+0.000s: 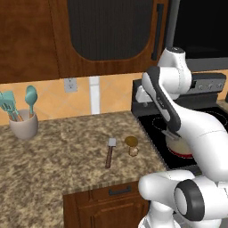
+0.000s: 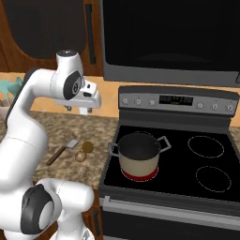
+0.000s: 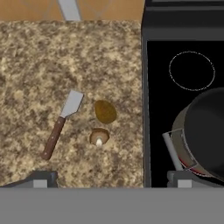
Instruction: Put the avocado and mushroom in the pot. Retrieve the spatula and lightly stir the vegetables in the pot.
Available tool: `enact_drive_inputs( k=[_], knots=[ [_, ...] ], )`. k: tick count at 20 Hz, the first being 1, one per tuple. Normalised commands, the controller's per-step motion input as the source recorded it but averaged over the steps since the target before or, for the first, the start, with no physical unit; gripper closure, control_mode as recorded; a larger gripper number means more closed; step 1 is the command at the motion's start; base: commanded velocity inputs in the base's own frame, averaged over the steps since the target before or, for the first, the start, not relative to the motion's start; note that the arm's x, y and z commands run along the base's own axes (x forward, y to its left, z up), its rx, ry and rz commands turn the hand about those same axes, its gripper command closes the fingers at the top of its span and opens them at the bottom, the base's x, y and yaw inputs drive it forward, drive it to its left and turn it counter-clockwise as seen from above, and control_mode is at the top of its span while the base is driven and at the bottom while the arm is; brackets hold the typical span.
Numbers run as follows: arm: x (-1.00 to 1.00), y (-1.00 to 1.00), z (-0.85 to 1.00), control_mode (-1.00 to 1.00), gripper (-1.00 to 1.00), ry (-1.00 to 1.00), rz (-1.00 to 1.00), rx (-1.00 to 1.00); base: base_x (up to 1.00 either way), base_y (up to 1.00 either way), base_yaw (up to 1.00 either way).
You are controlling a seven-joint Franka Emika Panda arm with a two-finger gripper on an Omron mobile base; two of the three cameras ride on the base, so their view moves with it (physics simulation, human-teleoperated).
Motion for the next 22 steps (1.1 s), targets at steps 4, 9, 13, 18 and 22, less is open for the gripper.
enact_drive_inputs(
  k=[4, 9, 13, 18, 22],
  knots=[
    [0.00, 0.00, -0.01, -1.00, -1.00, 0.00, 0.00, 0.00, 0.05, 0.00, 0.01],
    [-0.01, 0.54, -0.81, -1.00, -1.00, 0.15, 0.00, -0.03, 0.00, 0.00, 0.00],
    [-0.01, 0.52, -1.00, -1.00, -1.00, 0.06, 0.00, 0.06, 0.00, 0.00, 0.00],
    [0.00, 0.11, -1.00, -1.00, -1.00, 0.05, 0.00, 0.07, 0.00, 0.00, 0.00],
    [0.15, 0.00, -0.90, -1.00, -1.00, 0.00, -0.01, 0.02, 0.00, 0.00, 0.00]
  ],
)
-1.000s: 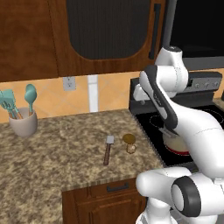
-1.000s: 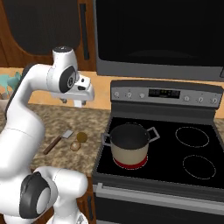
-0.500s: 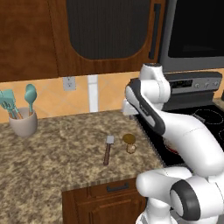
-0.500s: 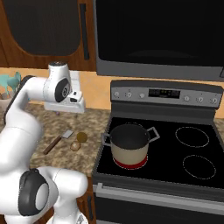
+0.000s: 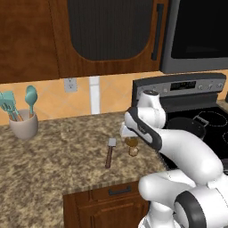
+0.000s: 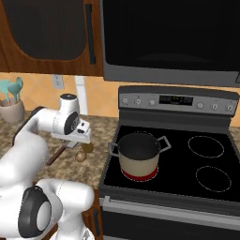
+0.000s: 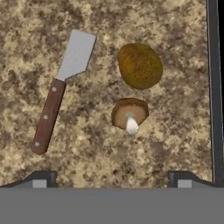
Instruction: Put the avocado and mushroom in the pot. Retrieve the spatula and lightly stir the vegetables in the pot.
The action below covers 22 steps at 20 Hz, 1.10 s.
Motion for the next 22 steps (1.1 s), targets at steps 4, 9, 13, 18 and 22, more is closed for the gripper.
enact_drive_inputs(
  k=[4, 9, 13, 18, 22],
  knots=[
    [0.24, 0.00, -0.39, -1.00, -1.00, 0.13, 0.00, -0.08, 0.00, 0.00, 0.00],
    [0.48, 0.00, -0.45, -1.00, -1.00, 0.12, 0.00, 0.00, 0.00, 0.00, 0.00],
    [0.44, 0.00, -0.35, -1.00, -1.00, 0.09, 0.00, 0.00, 0.00, 0.00, 0.00],
    [0.25, 0.00, -0.29, -1.00, -1.00, 0.07, 0.00, 0.00, 0.00, 0.00, 0.00],
    [0.03, 0.00, -0.27, -1.00, -1.00, 0.01, 0.00, 0.00, 0.00, 0.00, 0.00]
  ],
)
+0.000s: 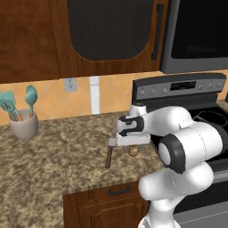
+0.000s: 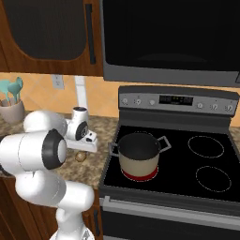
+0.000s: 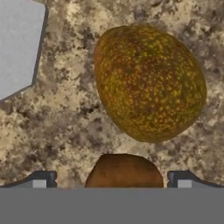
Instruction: Put the avocado and mushroom in the pot. Retrieve the spatula and lightly stir the vegetables in the pot.
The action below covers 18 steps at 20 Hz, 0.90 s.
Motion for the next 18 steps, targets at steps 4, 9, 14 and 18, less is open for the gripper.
enact_drive_inputs(
  k=[4, 9, 14, 18],
  knots=[
    [0.00, 0.00, -0.29, -1.00, -1.00, 0.00, 0.00, 0.00, 0.00, 0.00, 0.00],
    [-0.13, 0.00, -0.27, -1.00, -1.00, 0.00, 0.00, 0.00, 0.00, 0.00, 0.00],
    [-0.49, 0.00, -0.22, -1.00, 1.00, 0.00, 0.00, -0.01, 0.00, 0.00, 0.00],
    [-0.07, 0.00, -0.01, -1.00, 1.00, 0.00, 0.00, 0.01, 0.00, 0.00, 0.00]
  ],
)
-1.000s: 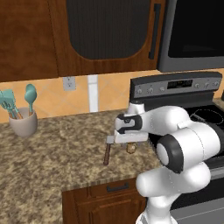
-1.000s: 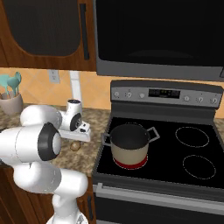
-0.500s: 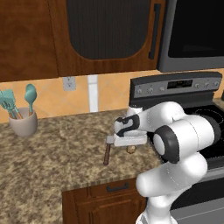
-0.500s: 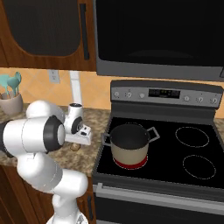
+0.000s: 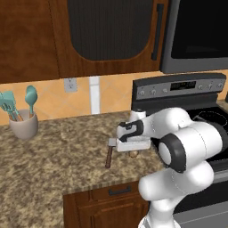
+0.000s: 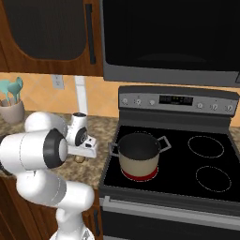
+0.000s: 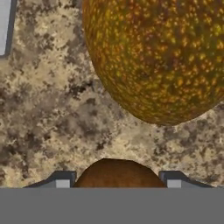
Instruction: Put the avocado and mushroom in the pot. Retrieve the spatula and lightly stir the vegetables in the pot.
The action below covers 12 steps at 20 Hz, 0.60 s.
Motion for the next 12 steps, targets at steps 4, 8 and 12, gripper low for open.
enact_drive_inputs(
  k=[4, 8, 12],
  knots=[
    [-0.44, -0.10, 0.70, -1.00, 1.00, -0.11, 0.00, 0.14, 0.00, 0.00, 0.00],
    [-0.39, -0.32, 1.00, -1.00, 1.00, -0.18, 0.00, 0.04, 0.00, 0.00, 0.00],
    [-0.38, -0.36, 1.00, -1.00, 1.00, -0.10, 0.00, -0.02, 0.00, 0.00, 0.00]
  ],
)
